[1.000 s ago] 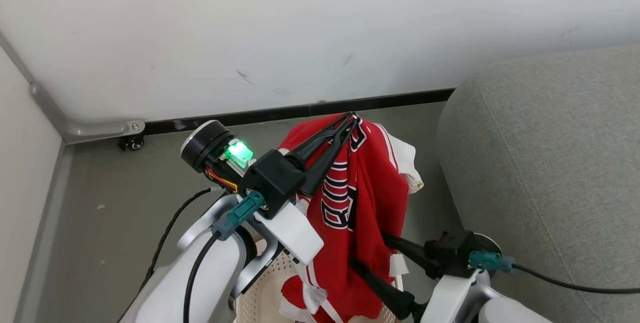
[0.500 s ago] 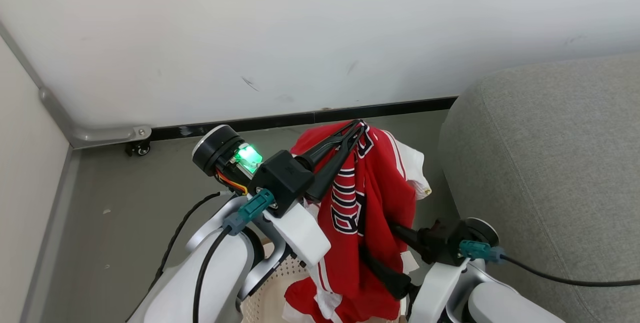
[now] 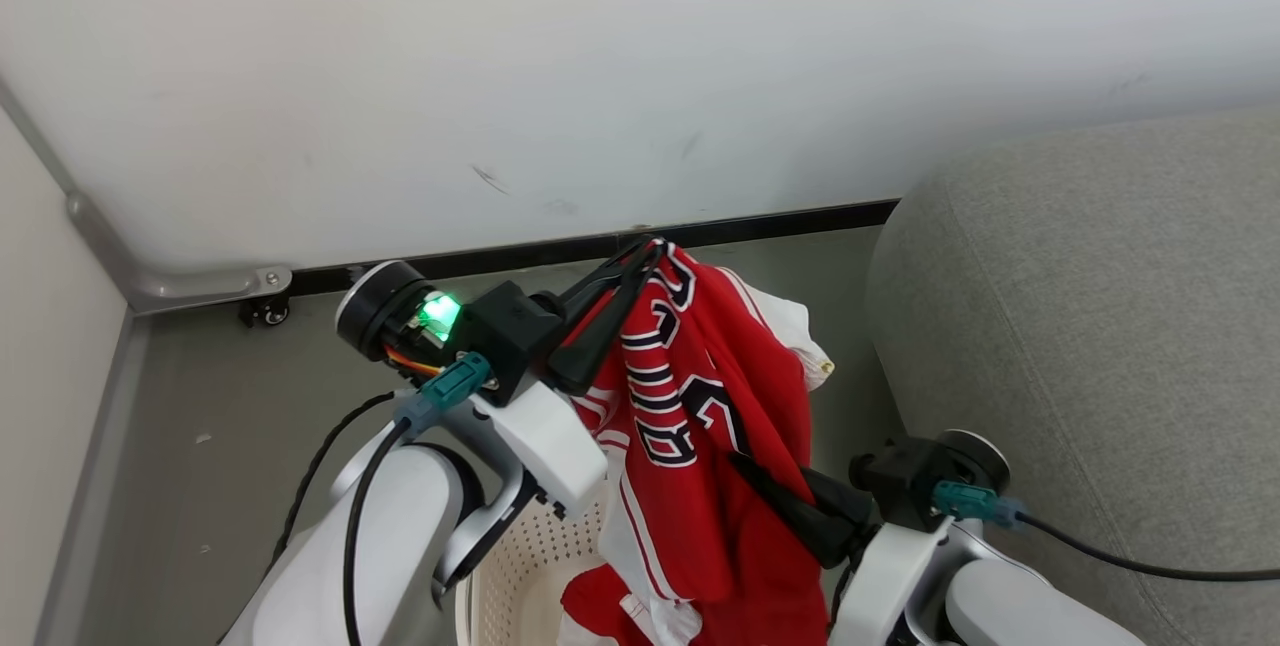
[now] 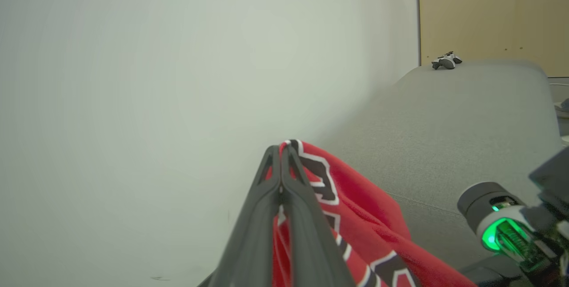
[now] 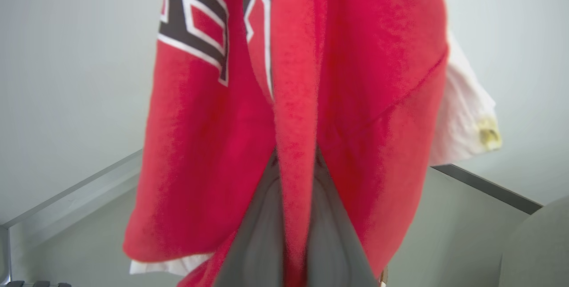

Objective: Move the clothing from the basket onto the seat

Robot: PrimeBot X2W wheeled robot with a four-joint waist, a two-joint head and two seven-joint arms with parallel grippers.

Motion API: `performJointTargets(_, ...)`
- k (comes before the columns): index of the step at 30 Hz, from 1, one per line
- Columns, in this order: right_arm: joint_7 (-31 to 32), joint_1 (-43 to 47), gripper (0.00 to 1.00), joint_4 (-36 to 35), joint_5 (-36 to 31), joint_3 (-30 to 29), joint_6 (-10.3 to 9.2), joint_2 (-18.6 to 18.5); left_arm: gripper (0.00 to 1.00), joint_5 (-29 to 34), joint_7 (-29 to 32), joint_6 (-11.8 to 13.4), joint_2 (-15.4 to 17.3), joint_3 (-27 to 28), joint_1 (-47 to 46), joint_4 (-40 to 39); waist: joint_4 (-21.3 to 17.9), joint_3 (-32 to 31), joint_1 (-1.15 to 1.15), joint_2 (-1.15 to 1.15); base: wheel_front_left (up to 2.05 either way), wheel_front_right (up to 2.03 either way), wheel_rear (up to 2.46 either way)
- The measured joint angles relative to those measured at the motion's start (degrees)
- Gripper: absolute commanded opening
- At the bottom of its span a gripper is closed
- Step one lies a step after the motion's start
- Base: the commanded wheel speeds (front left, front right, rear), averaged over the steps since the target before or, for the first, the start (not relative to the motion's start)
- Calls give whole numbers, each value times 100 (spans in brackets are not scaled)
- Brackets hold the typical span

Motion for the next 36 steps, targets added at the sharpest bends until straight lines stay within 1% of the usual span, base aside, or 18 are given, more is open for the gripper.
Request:
performJointTargets(5,-54,172,0,-45,198,-57,0,-156,0,-49,-57,24,66,93,127,234,-111,-3,0,0,0,0,0)
performJointTargets(8,-92,240,0,-116,341,-192,0,-231,0,-58,-120,31,64,125,168,322,-190,-1,0,0,0,0,0)
performJointTargets(10,-111,240,0,-153,415,-316,0,-282,0,-122,-162,78,43,169,192,377,-245,2,0,0,0,0,0)
performJointTargets(14,-177,241,0,-215,625,-608,0,-371,0,-302,-233,91,-12,265,264,499,-355,11,0,0,0,0,0)
performJointTargets(15,-181,242,0,-249,697,-678,0,-380,6,-342,-257,99,-36,289,274,516,-382,13,0,0,0,0,0)
performJointTargets(17,-226,243,0,-318,840,-789,0,-380,33,-411,-267,129,-99,324,294,541,-433,18,0,0,0,0,0)
performJointTargets(19,-227,247,0,-374,966,-882,0,-379,47,-411,-316,129,-110,349,309,573,-479,24,0,0,0,0,0)
performJointTargets(20,-230,248,0,-399,1003,-924,0,-382,59,-411,-336,130,-107,365,312,593,-501,27,0,0,0,0,0)
performJointTargets(21,-231,248,0,-433,1049,-956,0,-385,95,-411,-357,130,-103,376,313,610,-523,31,0,0,0,0,0)
performJointTargets(22,-232,248,0,-463,1088,-994,0,-383,95,-417,-359,132,-107,389,313,620,-542,34,0,0,0,0,0)
performJointTargets(23,-233,247,0,-482,1105,-1037,0,-383,100,-431,-366,148,-111,391,314,632,-561,38,0,0,0,0,0)
performJointTargets(36,-326,194,0,-694,1199,-1688,0,-671,100,-445,-578,223,-143,417,358,736,-738,81,0,0,0,0,0)
